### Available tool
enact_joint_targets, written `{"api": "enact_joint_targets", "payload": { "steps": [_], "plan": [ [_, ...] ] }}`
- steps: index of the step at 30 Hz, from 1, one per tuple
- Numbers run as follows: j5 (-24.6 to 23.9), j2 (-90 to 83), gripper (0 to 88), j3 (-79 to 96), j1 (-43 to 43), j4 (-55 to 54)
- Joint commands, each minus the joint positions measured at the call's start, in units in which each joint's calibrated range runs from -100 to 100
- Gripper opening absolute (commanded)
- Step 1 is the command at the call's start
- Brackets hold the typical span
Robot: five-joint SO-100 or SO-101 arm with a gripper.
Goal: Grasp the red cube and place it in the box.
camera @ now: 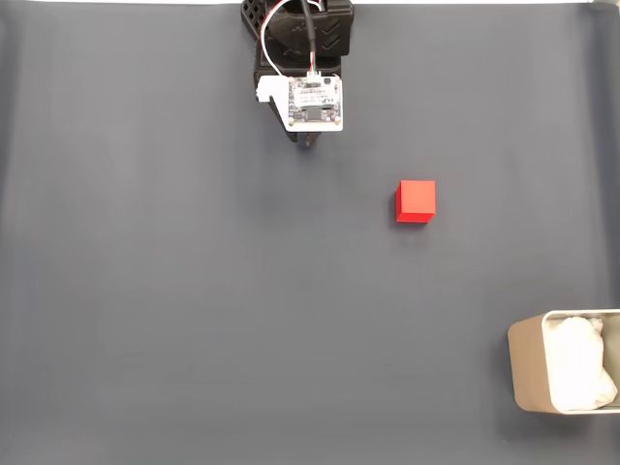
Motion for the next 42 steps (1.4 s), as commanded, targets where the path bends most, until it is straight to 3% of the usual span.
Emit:
{"api": "enact_joint_targets", "payload": {
  "steps": [1, 9, 16, 24, 30, 42],
  "plan": [
    [0.0, 0.0, 1.9, 0.5, 0.0, 0.9],
    [0.6, 1.0, 1.2, -2.2, 1.0, -13.2],
    [0.8, 12.3, 0.0, -20.6, 0.5, -23.2],
    [1.3, 25.0, 0.0, -45.3, 0.8, -21.9],
    [1.9, 34.1, 0.0, -61.3, 0.5, -13.6],
    [2.7, 46.9, 0.0, -74.6, -0.9, -3.1]
  ]
}}
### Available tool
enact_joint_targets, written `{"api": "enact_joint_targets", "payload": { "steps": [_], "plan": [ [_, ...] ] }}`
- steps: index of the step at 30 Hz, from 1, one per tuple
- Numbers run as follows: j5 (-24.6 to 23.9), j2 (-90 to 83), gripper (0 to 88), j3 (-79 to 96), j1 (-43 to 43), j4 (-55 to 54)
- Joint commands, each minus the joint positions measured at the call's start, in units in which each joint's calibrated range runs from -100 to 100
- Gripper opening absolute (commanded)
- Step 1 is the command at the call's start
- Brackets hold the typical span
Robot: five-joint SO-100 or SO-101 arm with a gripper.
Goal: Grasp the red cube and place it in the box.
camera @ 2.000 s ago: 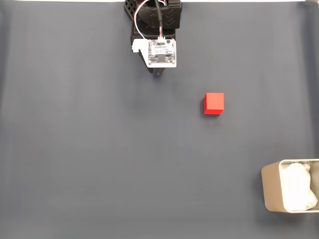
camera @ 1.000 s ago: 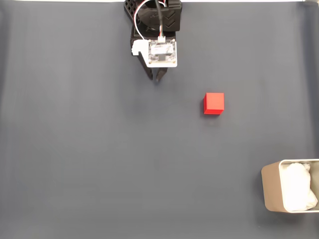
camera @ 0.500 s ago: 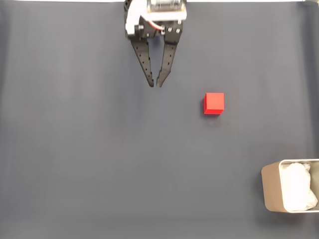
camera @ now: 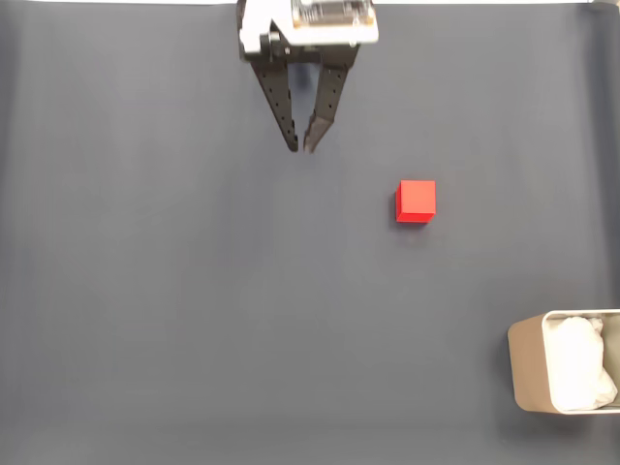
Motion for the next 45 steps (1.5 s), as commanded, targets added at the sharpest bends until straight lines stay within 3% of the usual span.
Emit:
{"api": "enact_joint_targets", "payload": {
  "steps": [1, 28, 45],
  "plan": [
    [0.7, 2.8, 0.0, -4.6, -1.8, 0.4],
    [1.3, 10.1, 1.3, -2.7, -22.1, -1.7],
    [1.7, 3.2, 12.8, 16.5, -24.9, -10.1]
  ]
}}
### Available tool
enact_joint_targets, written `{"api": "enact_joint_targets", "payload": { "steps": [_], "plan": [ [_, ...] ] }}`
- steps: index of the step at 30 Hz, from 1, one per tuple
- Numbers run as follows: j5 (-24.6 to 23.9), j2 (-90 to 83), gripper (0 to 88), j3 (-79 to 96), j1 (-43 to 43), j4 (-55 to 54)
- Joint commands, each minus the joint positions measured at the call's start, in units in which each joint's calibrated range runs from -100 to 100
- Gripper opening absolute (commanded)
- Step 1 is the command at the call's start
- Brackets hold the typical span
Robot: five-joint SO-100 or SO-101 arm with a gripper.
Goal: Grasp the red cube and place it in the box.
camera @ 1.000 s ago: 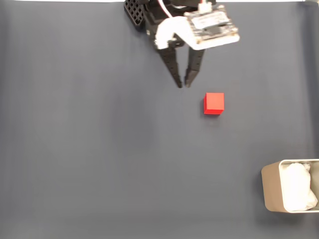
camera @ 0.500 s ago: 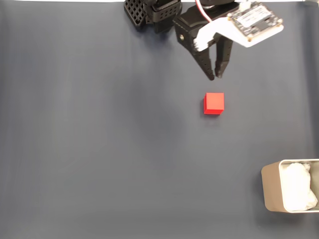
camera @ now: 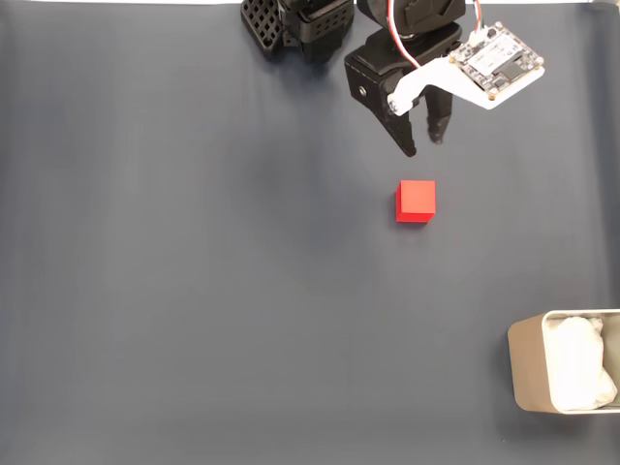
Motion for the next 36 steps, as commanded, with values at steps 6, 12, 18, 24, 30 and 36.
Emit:
{"api": "enact_joint_targets", "payload": {
  "steps": [6, 12, 18, 24, 30, 36],
  "plan": [
    [-0.6, -2.2, 18.2, 3.8, -0.2, -3.7],
    [-0.1, -3.0, 22.4, 7.7, 0.3, -6.9],
    [-0.3, -0.5, 24.8, 9.9, 0.4, -10.1],
    [-0.6, 2.1, 25.7, 12.3, 1.0, -13.3],
    [-0.4, 4.3, 26.7, 14.5, 1.5, -17.6],
    [-0.6, 6.7, 27.6, 15.7, 1.6, -20.1]
  ]
}}
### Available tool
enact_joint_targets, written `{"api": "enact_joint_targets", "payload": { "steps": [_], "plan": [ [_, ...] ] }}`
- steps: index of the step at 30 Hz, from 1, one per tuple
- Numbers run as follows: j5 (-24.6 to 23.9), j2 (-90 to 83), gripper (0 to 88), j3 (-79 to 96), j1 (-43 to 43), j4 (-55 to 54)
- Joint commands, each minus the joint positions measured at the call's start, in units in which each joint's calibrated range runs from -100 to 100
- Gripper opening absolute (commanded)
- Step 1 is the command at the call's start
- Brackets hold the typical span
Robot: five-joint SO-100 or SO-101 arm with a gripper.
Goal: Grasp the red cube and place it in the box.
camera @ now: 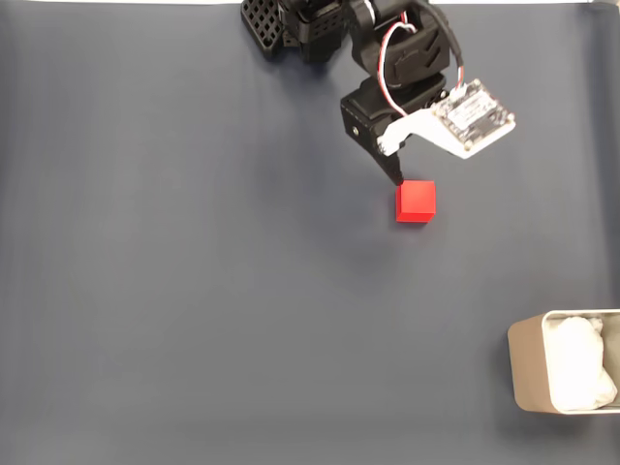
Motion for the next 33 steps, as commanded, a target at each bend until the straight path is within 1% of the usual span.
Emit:
{"api": "enact_joint_targets", "payload": {
  "steps": [1, 33],
  "plan": [
    [-0.3, 0.8, 27.7, 0.2, 0.6, -2.8],
    [-0.3, 14.9, 30.3, 1.1, 2.2, -15.0]
  ]
}}
